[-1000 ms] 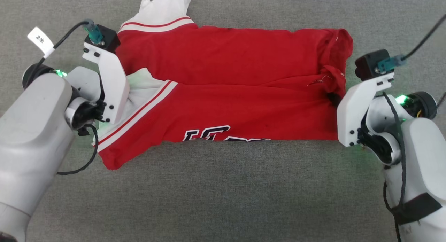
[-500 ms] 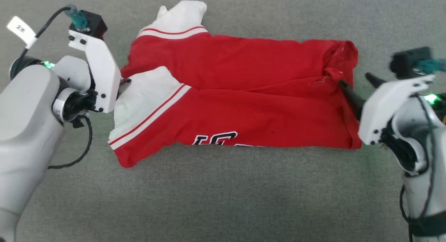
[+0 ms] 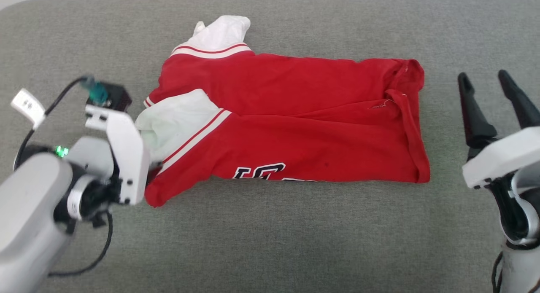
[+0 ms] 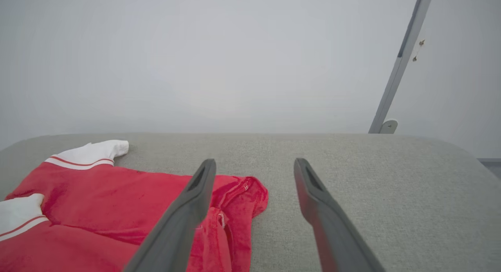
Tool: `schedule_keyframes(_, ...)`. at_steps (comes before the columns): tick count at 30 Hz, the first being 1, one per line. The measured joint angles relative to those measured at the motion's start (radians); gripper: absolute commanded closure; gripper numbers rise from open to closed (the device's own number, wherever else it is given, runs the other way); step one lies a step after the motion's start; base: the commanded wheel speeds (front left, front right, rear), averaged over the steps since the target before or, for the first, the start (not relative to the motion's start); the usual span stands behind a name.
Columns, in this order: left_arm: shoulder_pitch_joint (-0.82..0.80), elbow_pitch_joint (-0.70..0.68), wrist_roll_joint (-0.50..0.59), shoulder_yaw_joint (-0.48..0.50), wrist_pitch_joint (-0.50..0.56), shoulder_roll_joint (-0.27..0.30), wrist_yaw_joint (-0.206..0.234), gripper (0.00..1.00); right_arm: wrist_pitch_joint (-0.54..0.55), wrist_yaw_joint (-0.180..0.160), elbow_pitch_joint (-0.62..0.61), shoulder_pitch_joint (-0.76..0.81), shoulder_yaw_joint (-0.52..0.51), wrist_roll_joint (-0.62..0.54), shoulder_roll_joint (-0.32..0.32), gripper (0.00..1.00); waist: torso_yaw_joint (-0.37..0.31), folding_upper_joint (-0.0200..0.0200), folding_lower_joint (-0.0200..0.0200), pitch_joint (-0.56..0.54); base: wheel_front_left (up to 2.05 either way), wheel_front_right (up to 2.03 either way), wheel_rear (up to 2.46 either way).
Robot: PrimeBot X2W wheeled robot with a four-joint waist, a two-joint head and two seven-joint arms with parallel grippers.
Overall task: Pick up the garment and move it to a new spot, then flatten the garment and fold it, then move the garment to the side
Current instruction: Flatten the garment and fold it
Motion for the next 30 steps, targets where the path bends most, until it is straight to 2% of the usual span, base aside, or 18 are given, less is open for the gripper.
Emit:
schedule_keyframes(4, 0.091, -0.086, -0.025, 0.014, 0.008, 0.041, 0.069, 0.00, -0.055, 0.000, -0.032, 0.034, -0.030, -0.015, 0.021, 0.00, -0.019, 0.0000, 0.0000, 0.004, 0.00, 0.00, 0.00)
schedule_keyframes(8, 0.150, -0.115, -0.036, 0.030, -0.002, 0.069, 0.115, 0.00, -0.077, 0.000, -0.050, 0.066, -0.045, -0.012, 0.036, 0.00, -0.041, 0.0000, 0.0000, 0.010, 0.00, 0.00, 0.00)
schedule_keyframes(11, 0.178, -0.097, -0.051, 0.044, -0.021, 0.075, 0.129, 0.00, -0.067, 0.000, -0.055, 0.092, -0.047, 0.002, 0.038, 0.00, -0.057, 0.0000, 0.0000, 0.014, 0.00, 0.00, 0.00)
schedule_keyframes(14, 0.192, -0.051, -0.071, 0.060, -0.052, 0.062, 0.125, 0.00, -0.037, 0.000, -0.055, 0.118, -0.041, 0.017, 0.042, 0.00, -0.068, 0.0000, 0.0000, 0.019, 0.00, 0.00, 0.00)
schedule_keyframes(17, 0.191, 0.016, -0.082, 0.064, -0.072, 0.039, 0.095, 0.00, 0.040, 0.000, -0.035, 0.159, -0.023, 0.056, 0.043, 0.00, -0.077, 0.0000, 0.0000, 0.022, 0.00, 0.00, 0.00)
schedule_keyframes(18, 0.189, 0.034, -0.088, 0.064, -0.072, 0.031, 0.088, 0.75, 0.058, 0.000, -0.033, 0.170, -0.019, 0.065, 0.044, 0.00, -0.079, 0.0000, 0.0000, 0.021, 0.00, 0.00, 0.00)
schedule_keyframes(19, 0.185, 0.050, -0.089, 0.062, -0.072, 0.027, 0.073, 0.75, 0.088, 0.000, -0.030, 0.176, -0.012, 0.065, 0.044, 0.00, -0.079, 0.0000, 0.0000, 0.021, 0.00, 0.00, 0.00)
schedule_keyframes(20, 0.182, 0.063, -0.094, 0.064, -0.072, 0.023, 0.065, 1.00, 0.118, 0.000, -0.029, 0.180, 0.000, 0.062, 0.043, 0.00, -0.079, 0.0000, 0.0000, 0.021, 0.00, 0.00, 0.00)
schedule_keyframes(24, 0.161, 0.100, -0.098, 0.058, -0.079, -0.002, 0.035, 1.00, 0.207, 0.000, -0.021, 0.187, 0.028, 0.055, 0.045, 0.00, -0.072, 0.0000, 0.0000, 0.023, 0.00, 0.00, 0.00)
schedule_keyframes(30, 0.130, 0.124, -0.095, 0.039, -0.079, -0.027, 0.012, 1.00, 0.340, 0.000, 0.019, 0.158, 0.052, 0.033, 0.045, 0.00, -0.047, 0.0000, 0.0000, 0.031, 0.00, 0.00, 0.00)
